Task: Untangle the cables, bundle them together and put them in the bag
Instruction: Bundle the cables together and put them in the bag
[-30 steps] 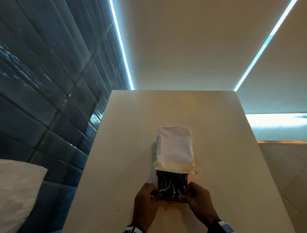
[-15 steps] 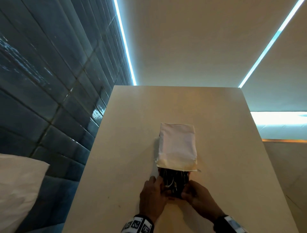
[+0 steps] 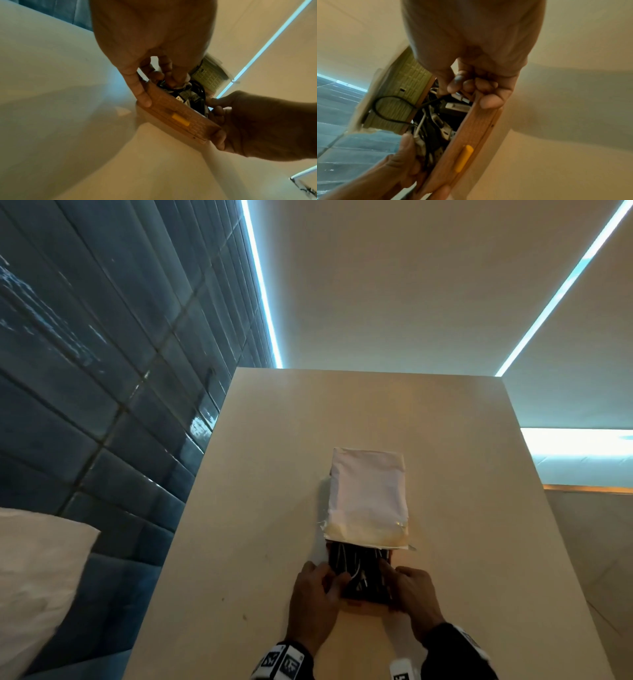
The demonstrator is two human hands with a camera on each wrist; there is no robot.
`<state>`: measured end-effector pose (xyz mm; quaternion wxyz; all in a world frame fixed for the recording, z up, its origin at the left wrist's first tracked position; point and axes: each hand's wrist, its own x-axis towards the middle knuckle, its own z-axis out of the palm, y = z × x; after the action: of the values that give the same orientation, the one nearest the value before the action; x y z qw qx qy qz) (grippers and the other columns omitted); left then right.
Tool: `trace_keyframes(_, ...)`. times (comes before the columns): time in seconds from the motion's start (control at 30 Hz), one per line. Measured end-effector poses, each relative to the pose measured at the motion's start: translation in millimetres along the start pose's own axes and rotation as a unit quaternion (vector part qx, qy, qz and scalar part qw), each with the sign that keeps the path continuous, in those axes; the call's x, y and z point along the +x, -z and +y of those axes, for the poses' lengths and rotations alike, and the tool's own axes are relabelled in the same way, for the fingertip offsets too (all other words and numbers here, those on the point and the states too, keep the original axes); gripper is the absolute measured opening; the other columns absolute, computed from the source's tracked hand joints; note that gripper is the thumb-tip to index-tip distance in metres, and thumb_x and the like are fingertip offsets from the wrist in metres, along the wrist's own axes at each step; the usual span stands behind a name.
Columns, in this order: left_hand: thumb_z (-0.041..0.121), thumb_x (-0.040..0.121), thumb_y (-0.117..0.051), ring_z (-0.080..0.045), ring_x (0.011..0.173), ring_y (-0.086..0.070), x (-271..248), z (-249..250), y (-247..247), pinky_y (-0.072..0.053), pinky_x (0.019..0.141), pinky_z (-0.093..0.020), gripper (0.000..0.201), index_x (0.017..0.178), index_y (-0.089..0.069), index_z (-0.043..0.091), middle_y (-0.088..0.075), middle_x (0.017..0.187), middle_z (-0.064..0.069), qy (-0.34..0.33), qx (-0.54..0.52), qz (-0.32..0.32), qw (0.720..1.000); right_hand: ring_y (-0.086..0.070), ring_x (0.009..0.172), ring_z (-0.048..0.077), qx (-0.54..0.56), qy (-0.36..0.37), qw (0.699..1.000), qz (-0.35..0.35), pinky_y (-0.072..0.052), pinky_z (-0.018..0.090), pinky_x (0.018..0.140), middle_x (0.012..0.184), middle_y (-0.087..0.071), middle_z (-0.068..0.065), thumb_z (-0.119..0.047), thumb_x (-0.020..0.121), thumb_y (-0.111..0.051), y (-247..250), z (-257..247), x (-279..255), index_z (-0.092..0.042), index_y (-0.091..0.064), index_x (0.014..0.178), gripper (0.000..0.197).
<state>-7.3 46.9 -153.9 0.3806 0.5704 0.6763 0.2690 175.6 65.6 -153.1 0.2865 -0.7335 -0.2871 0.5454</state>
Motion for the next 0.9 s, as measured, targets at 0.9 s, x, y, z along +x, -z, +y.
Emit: trace_keyframes(0.9,0.010,0.068,-0.084,-0.015,0.070,-0.063,43.5,8.0,-2.1,-0.052,0.063,-0.029,0.019,0.071,-0.069,0.022,-0.067,0.075,-0.003,-0.010,-0.071,0.084,0.994,-0.056,0.067,0.007,-0.051,0.218,0.971,0.079,-0.041,0.009,0.057,0.074,-0.064,-0.001,0.005,0.065,-0.080,2.4,-5.5,-0.7,-0.007,-0.056,0.078,0.030)
